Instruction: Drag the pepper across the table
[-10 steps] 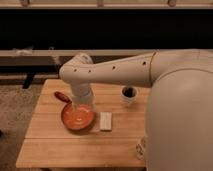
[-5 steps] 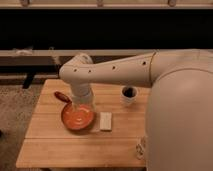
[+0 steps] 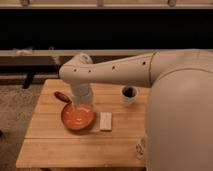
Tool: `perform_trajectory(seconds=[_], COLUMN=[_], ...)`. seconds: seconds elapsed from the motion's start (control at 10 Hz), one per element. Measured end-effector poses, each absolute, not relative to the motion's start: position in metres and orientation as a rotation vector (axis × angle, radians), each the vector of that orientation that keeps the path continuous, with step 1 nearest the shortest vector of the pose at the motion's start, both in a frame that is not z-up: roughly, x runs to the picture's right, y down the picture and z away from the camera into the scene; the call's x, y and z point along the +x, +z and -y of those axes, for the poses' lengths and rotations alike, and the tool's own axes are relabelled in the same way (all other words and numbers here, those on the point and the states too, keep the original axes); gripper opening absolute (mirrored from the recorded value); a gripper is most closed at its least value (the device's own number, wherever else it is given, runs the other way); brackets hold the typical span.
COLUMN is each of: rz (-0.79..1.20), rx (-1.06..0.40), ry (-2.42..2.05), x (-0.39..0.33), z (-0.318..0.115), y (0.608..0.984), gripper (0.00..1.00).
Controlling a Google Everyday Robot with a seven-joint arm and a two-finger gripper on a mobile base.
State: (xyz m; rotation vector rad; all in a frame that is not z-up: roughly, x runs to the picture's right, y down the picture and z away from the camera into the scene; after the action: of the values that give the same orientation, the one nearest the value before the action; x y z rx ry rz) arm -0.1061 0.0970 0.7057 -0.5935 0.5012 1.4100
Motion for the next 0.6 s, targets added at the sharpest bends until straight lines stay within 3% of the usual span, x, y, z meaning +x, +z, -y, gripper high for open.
perform_trajectory(seconds=[0.6], rz=[-0.293], rx=[-0.667], ry=[1.054], x=[-0.184], z=[-0.044], y=[0.77], gripper=[0.65])
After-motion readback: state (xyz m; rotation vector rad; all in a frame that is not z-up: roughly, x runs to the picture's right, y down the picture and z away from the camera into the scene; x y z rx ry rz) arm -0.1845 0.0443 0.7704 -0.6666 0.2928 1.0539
